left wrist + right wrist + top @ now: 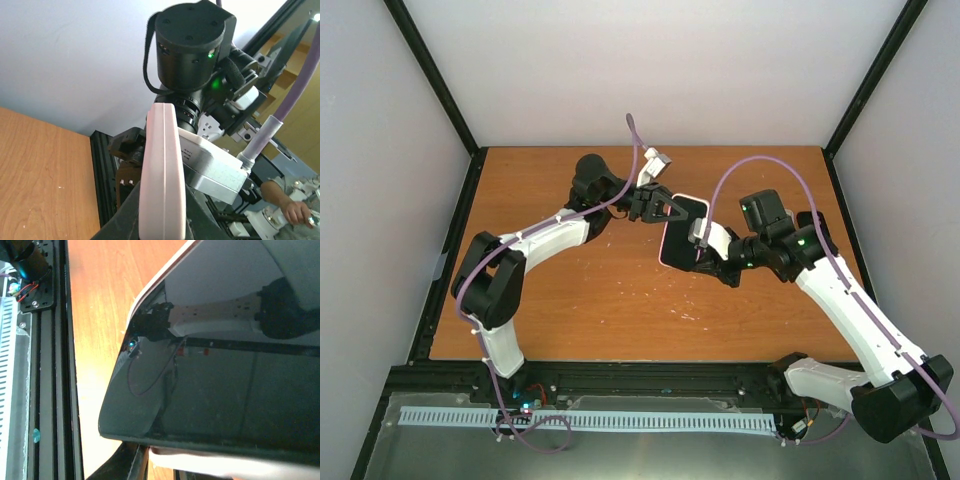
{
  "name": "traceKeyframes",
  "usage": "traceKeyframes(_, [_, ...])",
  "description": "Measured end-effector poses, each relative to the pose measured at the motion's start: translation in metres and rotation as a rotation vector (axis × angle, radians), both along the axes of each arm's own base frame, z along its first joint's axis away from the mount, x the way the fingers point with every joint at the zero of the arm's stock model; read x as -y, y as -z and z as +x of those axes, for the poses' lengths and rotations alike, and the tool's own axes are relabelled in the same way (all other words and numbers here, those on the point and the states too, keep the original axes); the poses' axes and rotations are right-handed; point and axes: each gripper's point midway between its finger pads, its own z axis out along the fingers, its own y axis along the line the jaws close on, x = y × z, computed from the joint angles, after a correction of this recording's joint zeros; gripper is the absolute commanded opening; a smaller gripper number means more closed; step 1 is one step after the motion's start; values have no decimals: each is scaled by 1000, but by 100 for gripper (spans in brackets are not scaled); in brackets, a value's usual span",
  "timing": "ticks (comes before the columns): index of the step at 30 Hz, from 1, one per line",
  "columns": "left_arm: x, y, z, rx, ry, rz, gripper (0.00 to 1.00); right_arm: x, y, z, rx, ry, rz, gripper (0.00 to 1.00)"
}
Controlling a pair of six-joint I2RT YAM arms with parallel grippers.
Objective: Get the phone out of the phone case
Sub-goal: Remove the phone case from the phone.
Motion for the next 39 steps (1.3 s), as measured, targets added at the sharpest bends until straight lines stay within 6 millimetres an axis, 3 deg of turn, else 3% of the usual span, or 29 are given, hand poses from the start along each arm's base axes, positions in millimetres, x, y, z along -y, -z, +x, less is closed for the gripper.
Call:
traceKeyframes(8, [4, 3, 15, -59, -85, -7, 0, 3, 1, 13, -73, 120, 37, 14])
traceKeyframes(15, [4, 8, 24, -86, -142, -13, 0, 11, -11, 32, -127, 241, 124, 15])
traceKeyframes(22, [3, 7, 24, -17, -162, -61, 0, 12, -19, 47, -272, 340, 245, 17])
traceKeyframes(29, [-1, 4, 25, 7, -191, -107, 0, 5, -28, 52, -408, 332, 366, 22])
traceKeyframes(37, [-4, 0, 29, -39, -198, -168, 0, -2, -40, 53, -438, 266, 464, 24])
traceKeyframes(39, [-5, -1, 29, -50, -198, -179, 0, -2, -42, 53, -439, 258, 475, 21])
